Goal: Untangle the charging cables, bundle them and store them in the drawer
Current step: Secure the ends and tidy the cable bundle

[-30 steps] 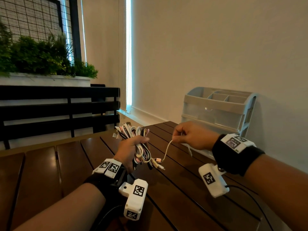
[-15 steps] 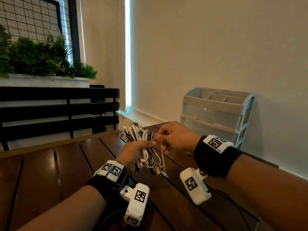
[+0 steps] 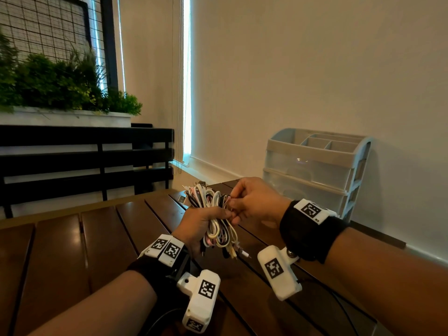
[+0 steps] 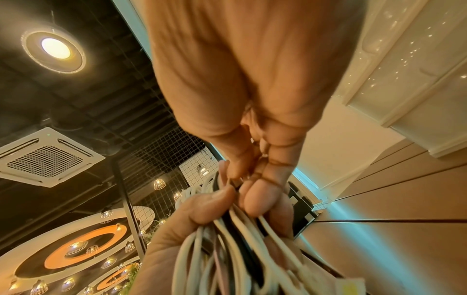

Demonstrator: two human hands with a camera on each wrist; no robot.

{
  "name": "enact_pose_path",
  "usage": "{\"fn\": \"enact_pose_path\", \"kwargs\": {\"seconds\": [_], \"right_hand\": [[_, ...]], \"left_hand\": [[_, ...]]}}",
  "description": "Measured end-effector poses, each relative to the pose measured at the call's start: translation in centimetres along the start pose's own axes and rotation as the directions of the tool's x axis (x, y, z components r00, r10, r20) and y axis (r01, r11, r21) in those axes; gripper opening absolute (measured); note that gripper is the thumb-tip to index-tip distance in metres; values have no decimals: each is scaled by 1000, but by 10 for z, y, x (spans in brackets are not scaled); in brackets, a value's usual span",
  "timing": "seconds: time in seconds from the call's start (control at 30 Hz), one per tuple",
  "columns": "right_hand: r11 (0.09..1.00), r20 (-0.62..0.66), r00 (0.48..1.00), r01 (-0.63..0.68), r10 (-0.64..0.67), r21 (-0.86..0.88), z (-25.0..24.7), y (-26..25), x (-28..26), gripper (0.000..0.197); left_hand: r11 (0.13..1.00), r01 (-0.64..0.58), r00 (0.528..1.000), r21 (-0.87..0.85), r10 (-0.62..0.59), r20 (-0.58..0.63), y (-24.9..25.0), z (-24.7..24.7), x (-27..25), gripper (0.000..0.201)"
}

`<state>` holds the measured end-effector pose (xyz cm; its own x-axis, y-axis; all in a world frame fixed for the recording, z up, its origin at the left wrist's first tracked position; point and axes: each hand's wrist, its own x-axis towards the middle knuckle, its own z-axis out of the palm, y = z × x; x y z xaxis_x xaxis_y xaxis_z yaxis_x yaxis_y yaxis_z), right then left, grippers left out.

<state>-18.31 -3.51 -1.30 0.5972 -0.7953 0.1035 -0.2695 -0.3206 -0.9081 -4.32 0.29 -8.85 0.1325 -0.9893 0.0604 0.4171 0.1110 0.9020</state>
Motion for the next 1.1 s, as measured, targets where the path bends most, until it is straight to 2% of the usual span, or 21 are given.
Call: {"fn": "enact_pose_path", "kwargs": {"seconds": [0.1, 0.27, 0.5, 0.63, 0.73, 0.83, 0.9, 0.97, 1.1], "right_hand": [[1000, -21, 1000, 4, -3, 13, 0, 1, 1, 16], [999, -59, 998, -7, 9, 35, 0, 2, 1, 15], [999, -53, 998, -31, 31, 12, 1, 0, 1, 14], [999, -23, 999, -43, 43, 3, 1, -1, -1, 17], [995, -113, 994, -3, -7, -96, 6, 2, 5, 15], [960, -139, 989, 19, -60, -280, 6, 1, 14, 17], [939, -146, 986, 22, -76, -343, 6, -3, 16, 15], [953, -179, 981, 20, -77, -302, 6, -3, 17, 17], [992, -144, 985, 85, -98, -93, -1, 2, 5, 18]], "left_hand": [[999, 23, 998, -24, -22, 61, -2, 0, 1, 35], [998, 44, 994, -52, -38, 106, -4, 1, 1, 29], [990, 5, 993, 139, 12, -119, 1, 2, -3, 19], [987, 5, 987, 160, 21, -162, 2, 2, -1, 30], [977, -15, 987, 211, 48, -151, 3, 1, 0, 41], [954, -33, 981, 297, 89, -175, 3, 1, 0, 26], [941, -24, 977, 338, 93, -189, 2, 2, -1, 16], [939, -21, 979, 345, 89, -184, 3, 6, -2, 4], [954, -73, 977, 291, 128, -173, 10, 14, -6, 10]]}}
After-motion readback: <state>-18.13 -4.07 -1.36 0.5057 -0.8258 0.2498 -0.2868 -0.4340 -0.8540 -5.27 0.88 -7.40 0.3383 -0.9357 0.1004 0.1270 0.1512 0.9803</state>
